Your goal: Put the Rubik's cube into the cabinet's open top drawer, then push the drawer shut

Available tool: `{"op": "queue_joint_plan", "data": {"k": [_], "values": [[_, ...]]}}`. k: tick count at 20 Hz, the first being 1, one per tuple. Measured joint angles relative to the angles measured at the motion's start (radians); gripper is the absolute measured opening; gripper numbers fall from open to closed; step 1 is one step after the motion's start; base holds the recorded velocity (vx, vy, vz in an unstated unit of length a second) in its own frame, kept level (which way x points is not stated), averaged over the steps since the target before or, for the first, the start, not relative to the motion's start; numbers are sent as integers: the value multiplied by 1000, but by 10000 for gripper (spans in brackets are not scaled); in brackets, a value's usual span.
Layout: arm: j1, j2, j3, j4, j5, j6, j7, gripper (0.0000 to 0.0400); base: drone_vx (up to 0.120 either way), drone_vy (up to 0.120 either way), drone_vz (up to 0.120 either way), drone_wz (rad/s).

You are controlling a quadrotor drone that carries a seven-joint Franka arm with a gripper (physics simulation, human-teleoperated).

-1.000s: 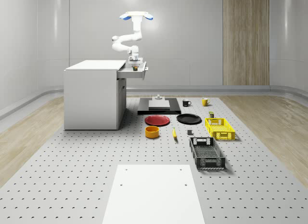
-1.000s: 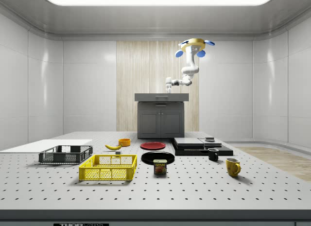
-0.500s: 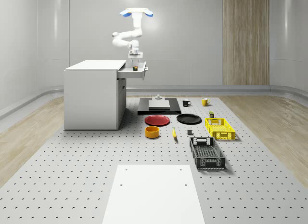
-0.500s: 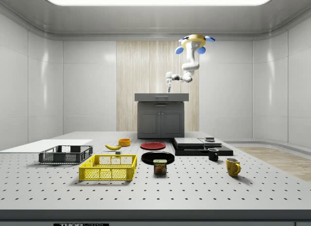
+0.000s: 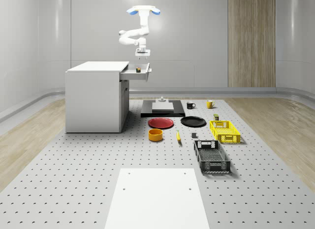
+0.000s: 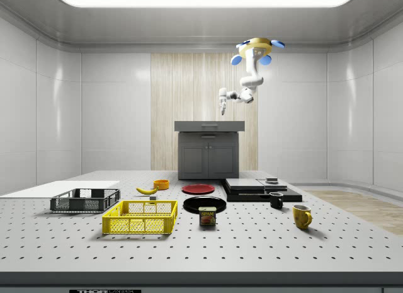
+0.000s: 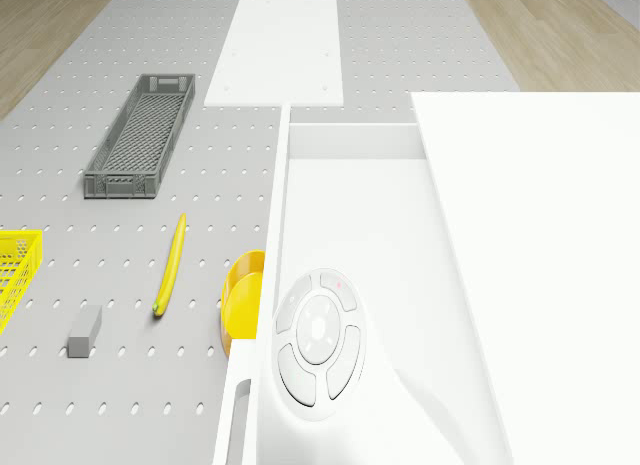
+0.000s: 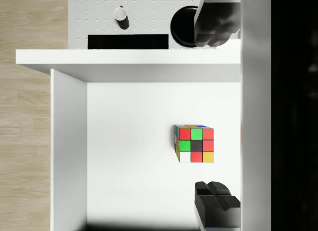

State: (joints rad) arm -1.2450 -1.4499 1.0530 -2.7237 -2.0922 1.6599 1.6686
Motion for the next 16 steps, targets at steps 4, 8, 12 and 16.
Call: {"op": "queue_joint_plan", "data": {"k": [4, 8, 12, 16], "values": [[2, 3, 0, -1, -1, -3, -2, 400, 0, 120, 0, 0], [4, 7, 0, -1, -3, -7, -3, 400, 0, 120, 0, 0], [6, 10, -1, -1, -4, -9, -4, 400, 0, 120, 0, 0], [8, 13, -1, -2, -6, -12, -6, 400, 0, 120, -50, 0]]}}
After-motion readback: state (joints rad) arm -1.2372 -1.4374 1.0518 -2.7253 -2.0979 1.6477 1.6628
